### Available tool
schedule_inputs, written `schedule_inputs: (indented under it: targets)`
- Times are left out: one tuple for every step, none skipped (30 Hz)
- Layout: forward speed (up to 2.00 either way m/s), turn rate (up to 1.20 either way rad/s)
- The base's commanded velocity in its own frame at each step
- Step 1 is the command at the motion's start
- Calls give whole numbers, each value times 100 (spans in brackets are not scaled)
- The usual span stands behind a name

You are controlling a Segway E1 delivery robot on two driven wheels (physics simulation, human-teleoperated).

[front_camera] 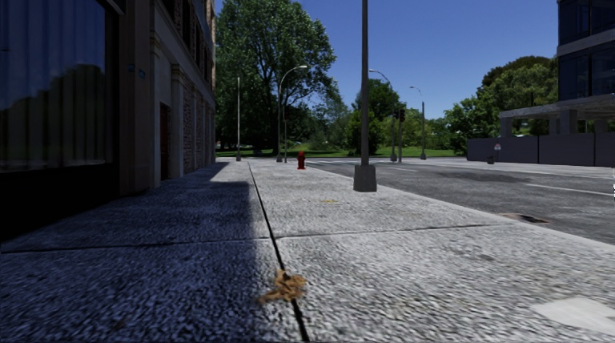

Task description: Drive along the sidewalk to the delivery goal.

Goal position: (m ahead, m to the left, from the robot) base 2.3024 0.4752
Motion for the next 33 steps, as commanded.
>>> schedule_inputs:
  targets:
    - [197,-6]
    - [197,-2]
    - [197,-2]
    - [197,0]
    - [197,0]
    - [197,0]
    - [197,0]
    - [197,0]
    - [197,0]
    - [197,0]
    - [197,0]
    - [197,0]
    - [197,0]
    - [197,0]
    - [197,0]
    - [197,0]
    - [197,0]
    - [197,0]
    - [197,0]
    - [197,0]
    - [197,0]
    - [197,0]
    - [197,0]
    - [197,0]
    - [197,0]
    - [197,0]
    - [197,0]
    - [195,0]
    - [170,0]
    - [130,0]
    - [0,0]
    - [0,0]
    - [0,0]
